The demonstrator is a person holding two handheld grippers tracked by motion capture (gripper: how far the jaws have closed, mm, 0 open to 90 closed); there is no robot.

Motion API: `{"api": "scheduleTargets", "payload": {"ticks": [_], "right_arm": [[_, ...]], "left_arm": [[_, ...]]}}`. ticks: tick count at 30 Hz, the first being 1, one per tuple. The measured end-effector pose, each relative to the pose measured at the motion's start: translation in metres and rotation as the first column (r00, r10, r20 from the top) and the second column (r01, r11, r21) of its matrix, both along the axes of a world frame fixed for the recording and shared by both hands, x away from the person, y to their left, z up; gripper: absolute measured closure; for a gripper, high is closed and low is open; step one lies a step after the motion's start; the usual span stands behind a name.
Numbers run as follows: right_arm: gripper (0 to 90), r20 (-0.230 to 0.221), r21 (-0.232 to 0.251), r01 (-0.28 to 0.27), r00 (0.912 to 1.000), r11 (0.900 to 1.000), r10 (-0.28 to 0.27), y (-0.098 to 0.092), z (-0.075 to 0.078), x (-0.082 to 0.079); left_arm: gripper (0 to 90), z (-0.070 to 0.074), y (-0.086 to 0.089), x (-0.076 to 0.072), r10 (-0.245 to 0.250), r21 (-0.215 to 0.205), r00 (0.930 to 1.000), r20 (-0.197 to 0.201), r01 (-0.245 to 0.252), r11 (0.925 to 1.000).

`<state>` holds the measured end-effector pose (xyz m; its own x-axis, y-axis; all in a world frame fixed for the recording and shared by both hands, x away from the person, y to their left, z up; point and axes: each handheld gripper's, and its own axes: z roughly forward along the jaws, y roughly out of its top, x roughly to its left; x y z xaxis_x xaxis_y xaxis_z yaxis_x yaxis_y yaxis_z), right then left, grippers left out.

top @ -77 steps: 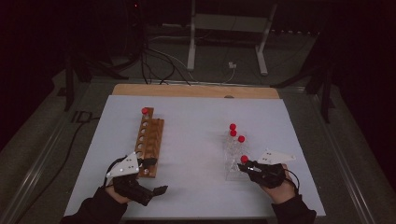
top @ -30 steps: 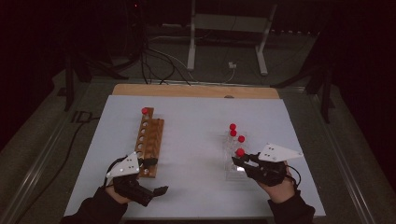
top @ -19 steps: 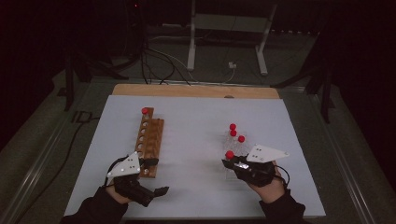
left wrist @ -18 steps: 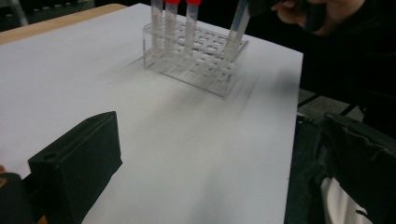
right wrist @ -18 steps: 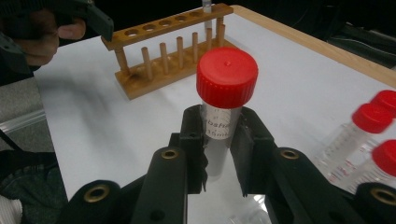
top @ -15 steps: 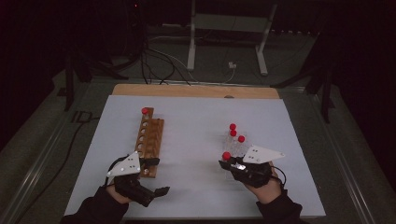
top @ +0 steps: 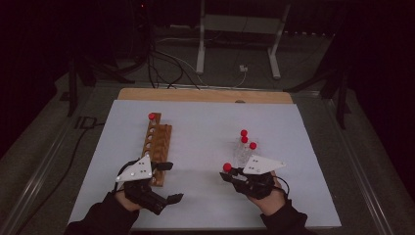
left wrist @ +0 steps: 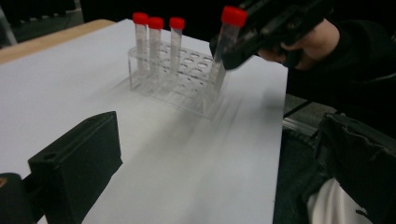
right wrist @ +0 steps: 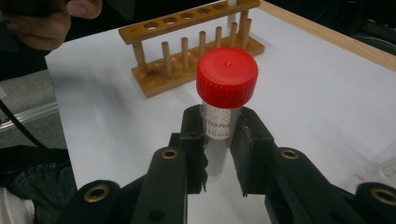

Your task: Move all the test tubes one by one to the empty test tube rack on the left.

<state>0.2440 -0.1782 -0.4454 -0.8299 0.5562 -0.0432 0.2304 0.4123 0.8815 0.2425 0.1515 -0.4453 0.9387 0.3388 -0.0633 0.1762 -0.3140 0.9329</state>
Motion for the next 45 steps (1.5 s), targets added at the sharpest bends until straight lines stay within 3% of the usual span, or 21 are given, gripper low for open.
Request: {"api": "scheduleTargets", "payload": {"ticks": [10, 18, 20, 29, 33, 45], "right_arm": [[75.2, -0.011, -0.008, -0.027, 0.9996, 1.000, 0.027, 0.009, -0.004, -0.002], [75.2, -0.018, -0.012, -0.040, 0.9990, 0.999, 0.040, 0.012, -0.006, -0.003], [75.2, -0.019, -0.012, -0.042, 0.9989, 0.999, 0.042, 0.012, -0.006, -0.003], [75.2, -0.025, -0.010, -0.050, 0.9985, 0.999, 0.050, 0.013, -0.006, -0.004], [75.2, -0.025, -0.011, -0.052, 0.9983, 0.999, 0.052, 0.013, -0.007, -0.004], [75.2, -0.032, -0.011, -0.058, 0.9978, 0.998, 0.058, 0.014, -0.007, -0.005]], "left_arm": [[2.2, 0.016, -0.029, 0.005, -0.042, 0.005, 0.9988, 0.026, 0.042, 0.9991], [8.7, 0.024, -0.049, 0.010, -0.066, 0.000, 0.9963, 0.055, 0.066, 0.9978], [15.9, 0.024, -0.054, 0.012, -0.069, -0.004, 0.9958, 0.061, 0.069, 0.9976], [27.0, 0.025, -0.076, 0.019, -0.082, 0.007, 0.9941, 0.072, 0.081, 0.9967], [36.9, 0.023, -0.084, 0.021, -0.079, 0.019, 0.9938, 0.078, 0.078, 0.9968], [58.2, 0.016, -0.097, 0.022, -0.087, 0.055, 0.9916, 0.096, 0.082, 0.9951]]}}
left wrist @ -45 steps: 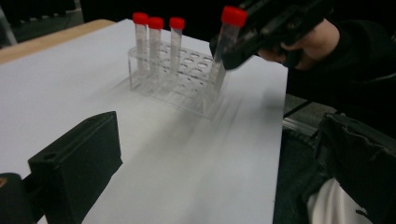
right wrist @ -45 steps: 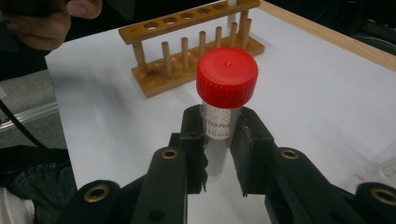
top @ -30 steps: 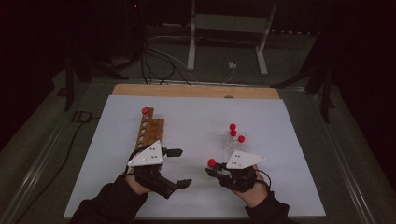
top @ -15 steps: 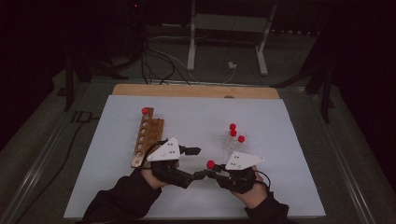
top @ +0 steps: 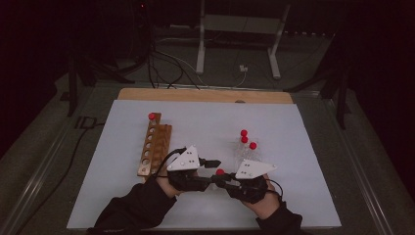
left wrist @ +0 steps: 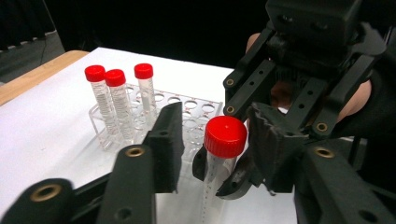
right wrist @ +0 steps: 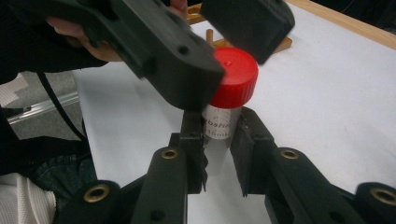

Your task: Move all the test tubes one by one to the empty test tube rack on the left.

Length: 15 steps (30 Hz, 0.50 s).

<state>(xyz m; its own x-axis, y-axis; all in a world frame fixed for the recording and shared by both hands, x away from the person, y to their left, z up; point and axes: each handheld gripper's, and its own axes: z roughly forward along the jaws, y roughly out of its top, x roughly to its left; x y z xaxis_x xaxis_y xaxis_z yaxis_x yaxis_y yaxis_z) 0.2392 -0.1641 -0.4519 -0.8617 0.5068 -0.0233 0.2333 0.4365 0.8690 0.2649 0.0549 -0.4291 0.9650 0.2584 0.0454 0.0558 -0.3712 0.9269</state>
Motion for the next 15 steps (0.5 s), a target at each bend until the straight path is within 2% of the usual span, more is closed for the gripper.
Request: {"api": "scheduleTargets", "payload": {"ticks": [8, 15], "right_arm": [[75.2, 0.001, -0.002, 0.002, 1.0000, 1.000, -0.002, -0.0005, -0.0003, 0.0006], [75.1, -0.006, 0.006, 0.007, 1.0000, 1.000, -0.007, -0.0009, -0.0002, 0.0009]], "left_arm": [[70.3, -0.0016, -0.0035, -0.0005, -0.017, 0.025, 0.9997, 0.018, 0.017, 0.9995], [71.8, -0.0003, -0.0039, -0.0003, -0.018, 0.031, 0.9993, 0.032, 0.017, 0.9994]]}}
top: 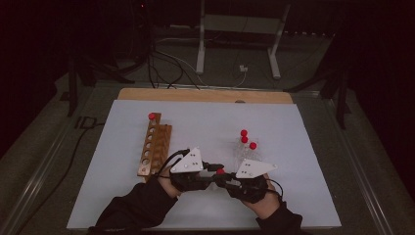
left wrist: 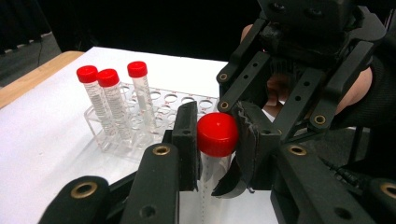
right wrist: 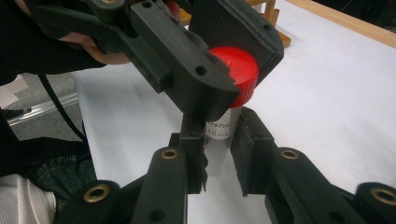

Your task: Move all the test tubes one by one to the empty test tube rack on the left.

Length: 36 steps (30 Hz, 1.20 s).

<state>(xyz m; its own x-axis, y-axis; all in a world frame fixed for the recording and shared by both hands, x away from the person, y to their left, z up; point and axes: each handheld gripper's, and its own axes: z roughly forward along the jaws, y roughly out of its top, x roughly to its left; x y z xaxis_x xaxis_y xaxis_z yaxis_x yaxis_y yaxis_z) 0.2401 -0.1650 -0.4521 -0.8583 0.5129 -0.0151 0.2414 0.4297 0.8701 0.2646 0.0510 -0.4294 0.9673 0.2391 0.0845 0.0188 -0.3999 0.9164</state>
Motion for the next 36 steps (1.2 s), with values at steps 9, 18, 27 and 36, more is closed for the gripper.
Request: {"api": "scheduleTargets", "payload": {"ticks": [9, 18, 27, 36], "right_arm": [[69.0, -0.007, 0.025, -0.004, 1.0000, 1.000, 0.004, -0.003, 0.001, 0.002], [50.2, 0.003, 0.041, 0.017, 0.9999, 0.999, -0.017, -0.009, 0.003, 0.002], [35.1, 0.012, 0.072, 0.049, 0.9987, 0.996, -0.050, -0.015, 0.007, 0.001], [14.4, 0.003, 0.082, 0.095, 0.9954, 0.992, -0.096, -0.019, 0.009, 0.001]], "left_arm": [[72.1, 0.004, 0.003, 0.002, 0.014, -0.022, 0.9998, 0.010, -0.014, 0.9997], [72.1, 0.015, 0.018, 0.007, 0.064, -0.052, 0.9977, 0.021, -0.063, 0.9966], [72.1, 0.026, 0.032, 0.011, 0.100, -0.067, 0.9945, 0.031, -0.098, 0.9930], [72.2, 0.040, 0.051, 0.021, 0.160, -0.098, 0.9865, 0.036, -0.156, 0.9829]]}}
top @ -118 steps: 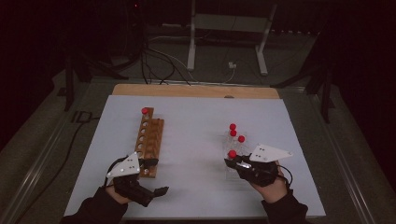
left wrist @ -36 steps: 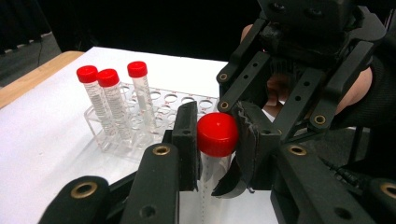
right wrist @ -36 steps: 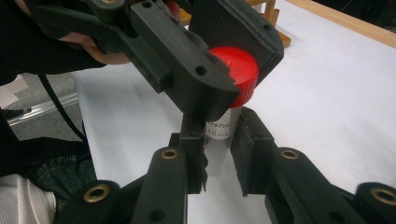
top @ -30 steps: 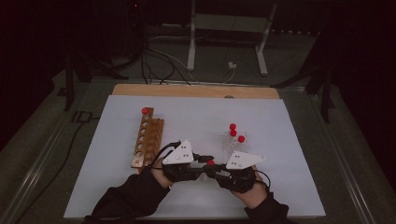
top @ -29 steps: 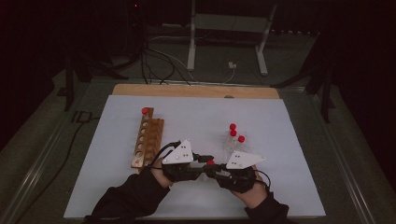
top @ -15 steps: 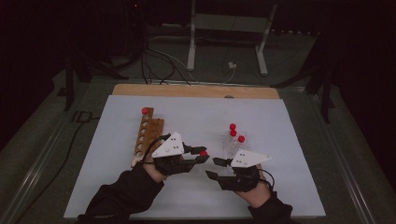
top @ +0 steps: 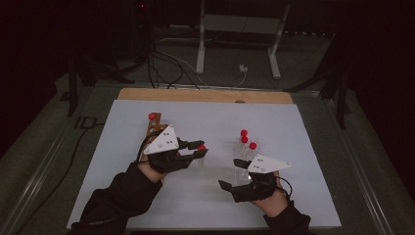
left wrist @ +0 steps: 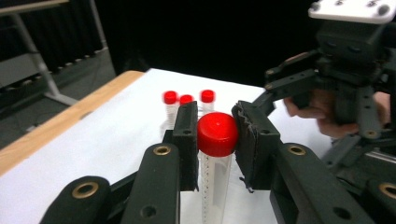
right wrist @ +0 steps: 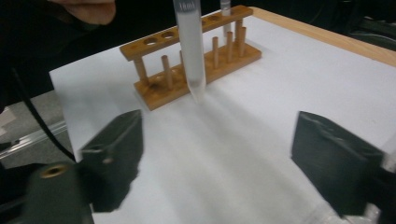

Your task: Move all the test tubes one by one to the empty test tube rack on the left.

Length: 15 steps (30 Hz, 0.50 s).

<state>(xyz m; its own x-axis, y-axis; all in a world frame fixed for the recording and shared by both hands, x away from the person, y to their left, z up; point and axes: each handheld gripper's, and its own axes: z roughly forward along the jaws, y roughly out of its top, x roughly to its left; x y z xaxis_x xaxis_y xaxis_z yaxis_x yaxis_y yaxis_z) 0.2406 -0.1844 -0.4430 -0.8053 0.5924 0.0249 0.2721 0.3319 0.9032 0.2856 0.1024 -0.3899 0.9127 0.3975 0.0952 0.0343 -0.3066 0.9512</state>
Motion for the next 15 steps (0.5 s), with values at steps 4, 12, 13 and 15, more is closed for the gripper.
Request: {"api": "scheduleTargets", "payload": {"ticks": [4, 12, 13, 15], "right_arm": [[4.5, 0.005, 0.007, 0.015, 0.9999, 1.000, -0.015, -0.002, 0.002, 0.000], [0.8, 0.008, 0.020, 0.009, 0.9999, 1.000, -0.009, -0.007, 0.004, 0.001], [0.0, 0.009, 0.022, 0.005, 0.9999, 1.000, -0.005, -0.007, 0.003, 0.001], [0.0, 0.014, 0.028, 0.006, 0.9999, 1.000, -0.006, -0.008, 0.004, 0.001]], "left_arm": [[72.1, 0.005, 0.009, 0.005, 0.036, -0.006, 0.9993, 0.006, -0.036, 0.9993], [72.1, 0.010, 0.028, 0.020, 0.100, -0.019, 0.9949, 0.015, -0.100, 0.9948], [72.1, 0.011, 0.031, 0.022, 0.112, -0.022, 0.9935, 0.016, -0.112, 0.9935], [72.2, 0.013, 0.036, 0.027, 0.136, -0.027, 0.9905, 0.020, -0.136, 0.9904]]}}
